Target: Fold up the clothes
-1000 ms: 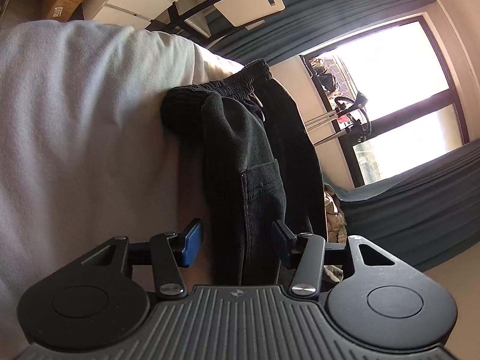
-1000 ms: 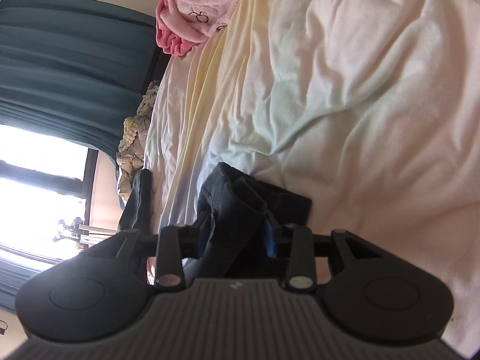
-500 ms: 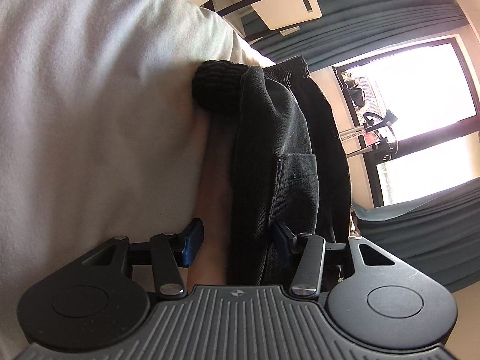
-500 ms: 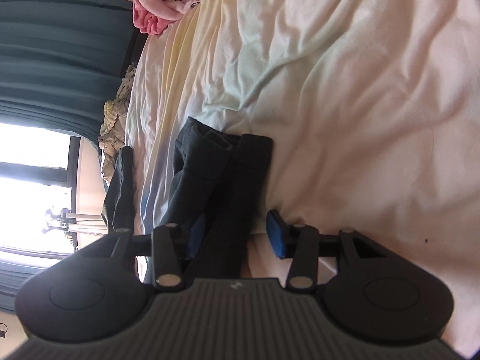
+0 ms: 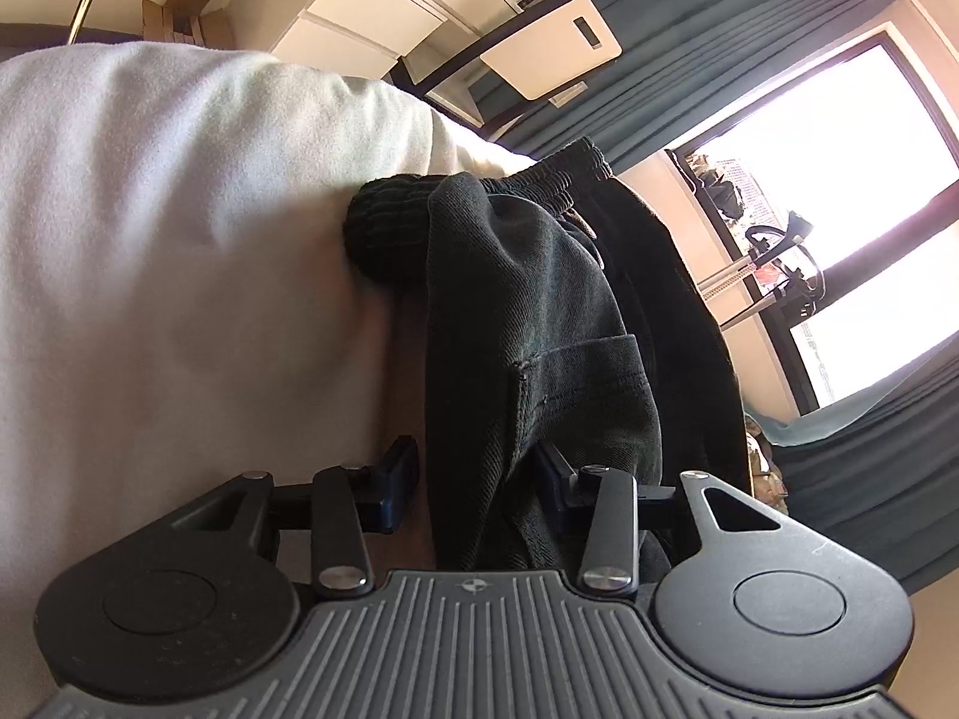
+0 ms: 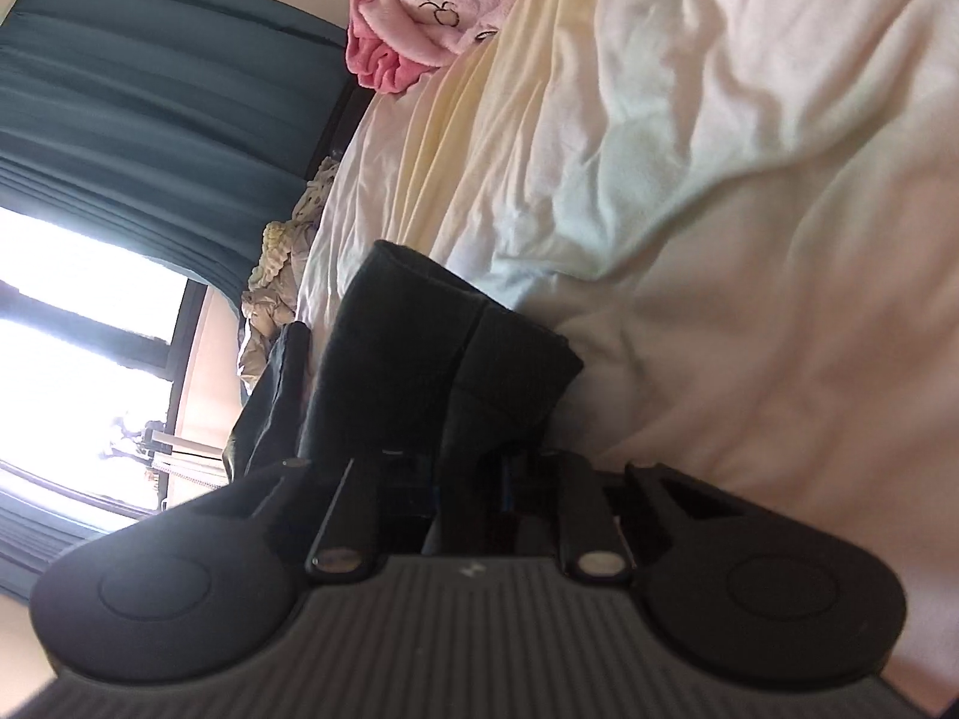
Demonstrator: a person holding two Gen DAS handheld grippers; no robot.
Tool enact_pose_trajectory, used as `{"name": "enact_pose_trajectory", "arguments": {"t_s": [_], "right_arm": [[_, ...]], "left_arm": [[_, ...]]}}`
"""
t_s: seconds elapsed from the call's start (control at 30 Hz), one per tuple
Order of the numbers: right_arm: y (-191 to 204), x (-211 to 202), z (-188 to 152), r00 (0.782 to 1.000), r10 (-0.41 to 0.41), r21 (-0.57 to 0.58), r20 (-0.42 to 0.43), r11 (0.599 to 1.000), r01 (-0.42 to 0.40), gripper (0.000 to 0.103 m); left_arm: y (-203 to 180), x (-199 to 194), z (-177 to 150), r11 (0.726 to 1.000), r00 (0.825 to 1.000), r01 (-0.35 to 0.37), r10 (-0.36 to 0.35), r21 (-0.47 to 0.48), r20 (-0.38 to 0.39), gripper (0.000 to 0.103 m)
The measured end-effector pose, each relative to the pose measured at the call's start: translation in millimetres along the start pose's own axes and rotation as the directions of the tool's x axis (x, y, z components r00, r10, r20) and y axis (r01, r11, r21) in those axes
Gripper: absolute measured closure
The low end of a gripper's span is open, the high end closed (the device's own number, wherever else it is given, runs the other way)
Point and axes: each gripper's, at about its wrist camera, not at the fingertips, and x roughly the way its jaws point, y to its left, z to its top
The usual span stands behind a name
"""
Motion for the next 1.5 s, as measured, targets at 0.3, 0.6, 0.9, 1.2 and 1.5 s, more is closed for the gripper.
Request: {"name": "enact_pose_trajectory", "arguments": {"t_s": [0.3, 0.6, 0.9, 1.2, 1.5], "right_arm": [[28, 5, 19, 0.997, 0.054, 0.013, 0.047, 0.998, -0.055, 0.1], [150, -8, 66, 0.952, 0.301, -0.147, 0.052, 0.946, -0.291, 0.1], [49, -10, 49, 1.0, 0.025, 0.026, 0.006, 0.999, -0.026, 0.099], [-22, -11, 27, 0.994, -0.089, 0.101, -0.062, 0.99, 0.095, 0.089], [-19, -30, 17, 0.996, -0.076, 0.089, -0.044, 0.993, 0.08, 0.066]], "left_arm": [[-36, -19, 20, 0.999, 0.997, 0.04, -0.038, -0.028, 0.062, 0.094], [-76, -44, 58, 0.977, 0.977, 0.212, -0.212, -0.001, 0.015, 0.094], [32, -44, 45, 0.971, 0.976, 0.212, -0.217, -0.114, -0.036, 0.096], [66, -54, 63, 0.967, 0.981, 0.191, -0.195, -0.166, -0.008, 0.096], [-37, -74, 24, 0.954, 0.963, 0.249, -0.225, 0.168, -0.149, 0.056]]}}
